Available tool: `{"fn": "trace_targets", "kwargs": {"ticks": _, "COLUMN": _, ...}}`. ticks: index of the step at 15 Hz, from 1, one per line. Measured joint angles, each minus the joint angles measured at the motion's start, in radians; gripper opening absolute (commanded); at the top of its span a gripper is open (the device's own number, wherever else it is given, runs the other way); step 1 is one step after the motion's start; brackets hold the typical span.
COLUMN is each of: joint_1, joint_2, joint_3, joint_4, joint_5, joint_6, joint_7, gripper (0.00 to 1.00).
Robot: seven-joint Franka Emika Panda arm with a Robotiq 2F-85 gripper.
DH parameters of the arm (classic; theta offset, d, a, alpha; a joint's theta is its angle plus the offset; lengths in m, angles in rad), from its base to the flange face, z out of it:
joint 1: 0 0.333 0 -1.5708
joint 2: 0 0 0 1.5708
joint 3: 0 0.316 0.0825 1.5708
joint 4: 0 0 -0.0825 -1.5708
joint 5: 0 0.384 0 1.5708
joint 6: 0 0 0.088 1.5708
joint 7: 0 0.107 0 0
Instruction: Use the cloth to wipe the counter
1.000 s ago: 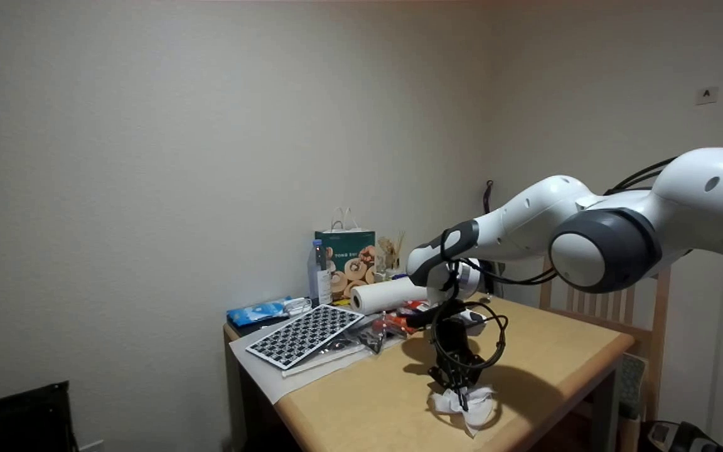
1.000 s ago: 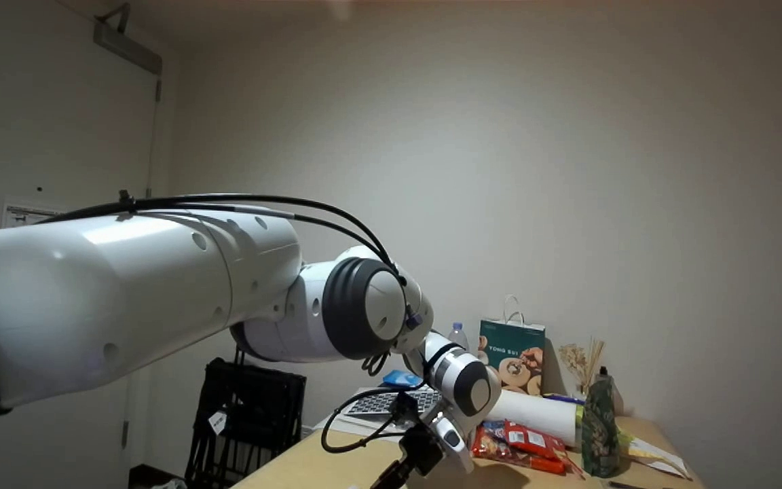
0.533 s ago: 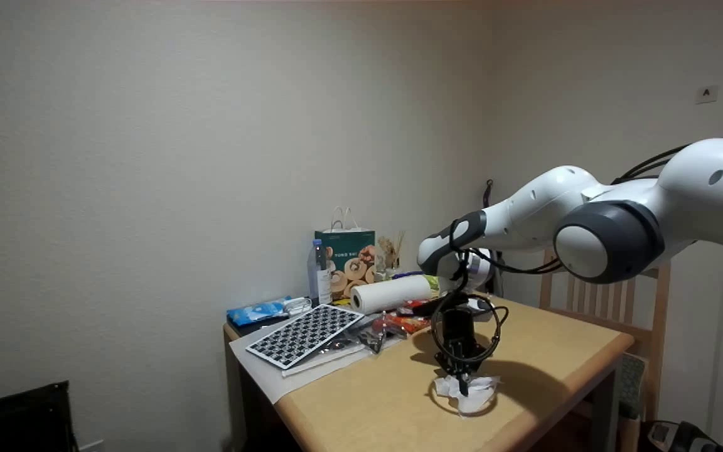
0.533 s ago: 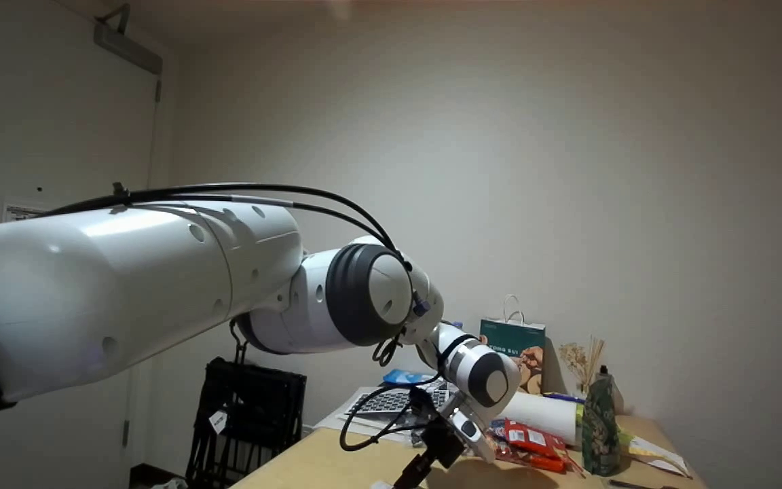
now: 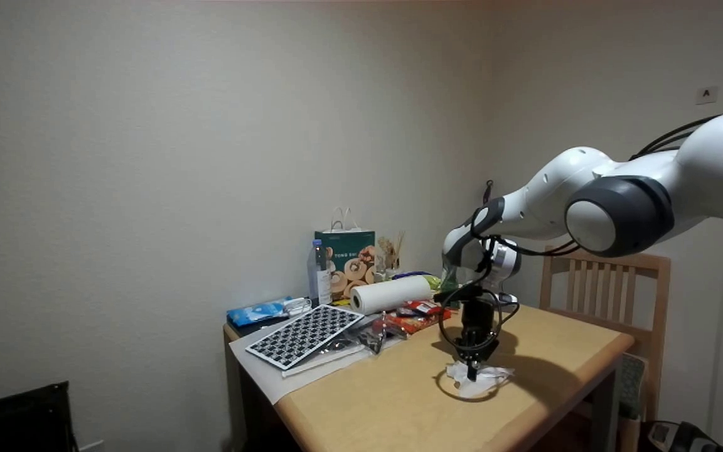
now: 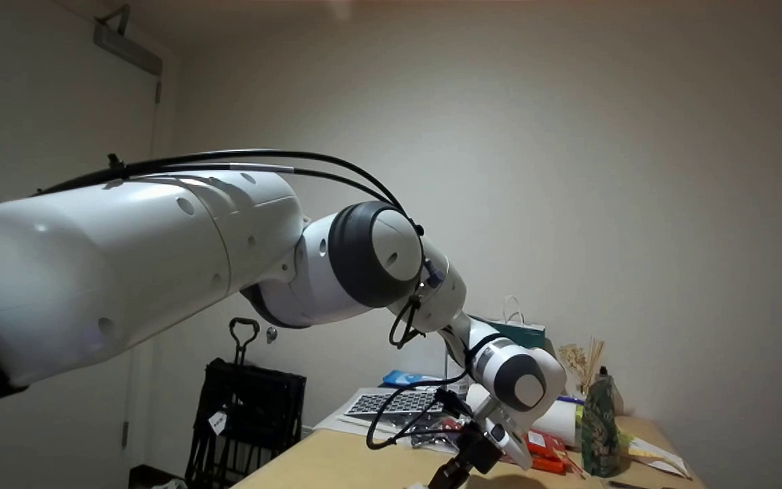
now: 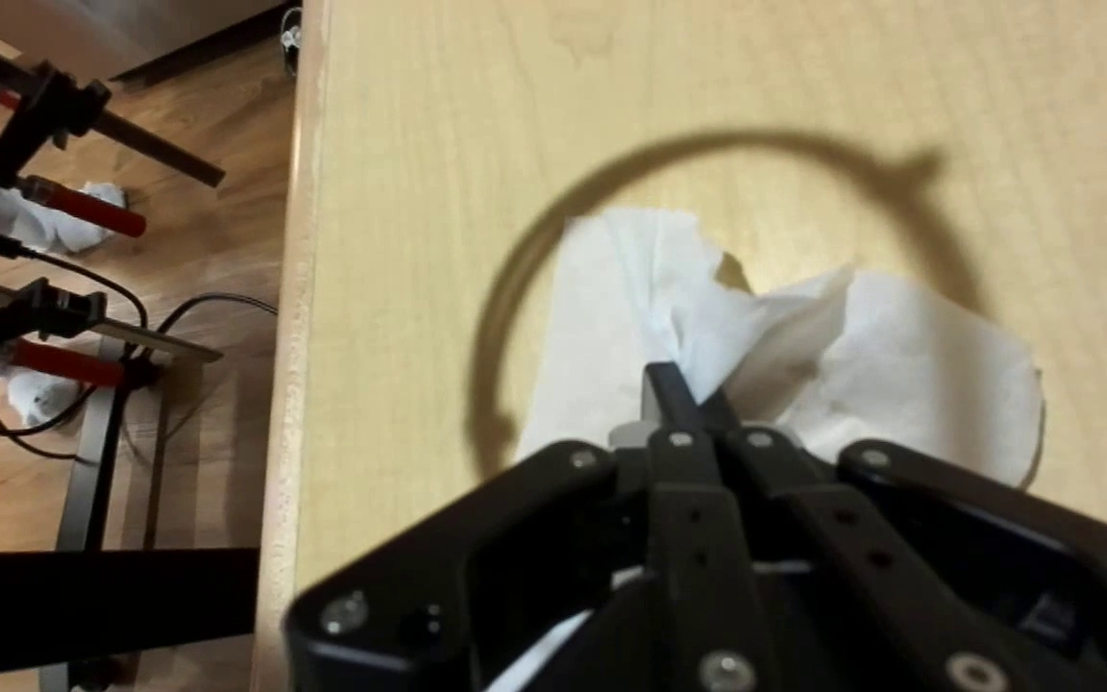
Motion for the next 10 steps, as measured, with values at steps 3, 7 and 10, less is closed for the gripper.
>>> {"fn": "trace_targets", "kwargs": {"ticks": 3, "joint_1": 0.001, "joint_2": -0.009, "joint_3": 0.006, "joint_4": -0.011, "joint_5": -0.004, "joint_6": 0.021, "joint_7": 0.011, "gripper": 0.00}}
{"fn": "trace_targets", "kwargs": {"ticks": 7, "joint_1": 0.002, "joint_2": -0.006, "joint_3": 0.030, "joint_4": 0.037, "joint_5": -0.024, "joint_6": 0.198, "joint_7": 0.086, "gripper": 0.00}}
{"fn": "trace_targets", "kwargs": {"ticks": 10, "joint_1": 0.019, "joint_2": 0.010, "joint_3": 0.030, "joint_4": 0.076, "joint_5": -0.041, "joint_6": 0.358, "joint_7": 0.147, "gripper": 0.00}}
